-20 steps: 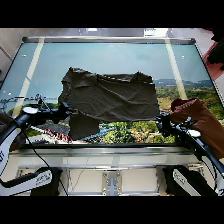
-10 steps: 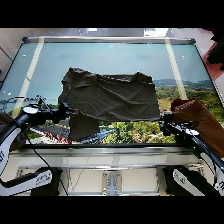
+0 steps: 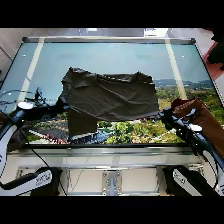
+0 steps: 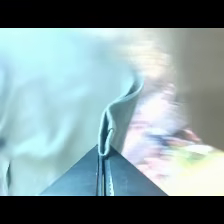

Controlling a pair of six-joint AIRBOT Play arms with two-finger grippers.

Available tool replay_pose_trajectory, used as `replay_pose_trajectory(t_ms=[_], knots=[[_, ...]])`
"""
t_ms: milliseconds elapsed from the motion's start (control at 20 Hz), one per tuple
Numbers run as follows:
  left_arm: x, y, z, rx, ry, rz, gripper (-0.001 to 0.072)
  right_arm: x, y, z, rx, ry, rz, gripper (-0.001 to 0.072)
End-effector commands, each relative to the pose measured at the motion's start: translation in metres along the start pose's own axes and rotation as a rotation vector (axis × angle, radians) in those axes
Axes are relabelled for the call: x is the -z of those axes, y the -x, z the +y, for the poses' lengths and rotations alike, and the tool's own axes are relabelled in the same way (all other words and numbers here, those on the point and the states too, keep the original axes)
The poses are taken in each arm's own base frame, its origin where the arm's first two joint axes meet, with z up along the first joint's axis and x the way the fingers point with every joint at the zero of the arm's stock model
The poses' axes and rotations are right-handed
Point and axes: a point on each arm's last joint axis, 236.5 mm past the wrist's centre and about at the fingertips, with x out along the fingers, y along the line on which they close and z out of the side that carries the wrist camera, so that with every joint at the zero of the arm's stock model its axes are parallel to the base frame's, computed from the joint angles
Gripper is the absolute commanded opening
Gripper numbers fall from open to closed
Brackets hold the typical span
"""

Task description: Fold the shirts.

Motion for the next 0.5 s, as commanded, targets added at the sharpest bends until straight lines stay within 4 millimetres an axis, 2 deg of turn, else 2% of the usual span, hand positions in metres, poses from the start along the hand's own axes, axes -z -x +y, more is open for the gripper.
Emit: replay_pose_trajectory(t_ms=[0, 100, 200, 350, 450], knots=[[-0.039, 0.066, -0.079, 0.123, -0.307, -0.089, 0.0007, -0.026, 0.065, 0.122, -0.243, 0.436, -0.128, 0.0031], [-0.051, 0.132, -0.138, 0.176, -0.496, -0.207, 0.0007, -0.033, 0.137, 0.185, -0.334, 0.645, -0.264, 0.003], [-0.058, 0.209, -0.19, 0.179, -0.655, -0.393, 0.0007, -0.038, 0.219, 0.226, -0.368, 0.739, -0.425, 0.003], [-0.054, 0.33, -0.258, 0.098, -0.878, -0.754, 0.0007, -0.033, 0.345, 0.258, -0.373, 0.867, -0.685, 0.0029], [-0.039, 0.393, -0.291, 0.057, -0.972, -0.925, 0.0005, -0.02, 0.419, 0.272, -0.383, 0.938, -0.825, 0.0029]])
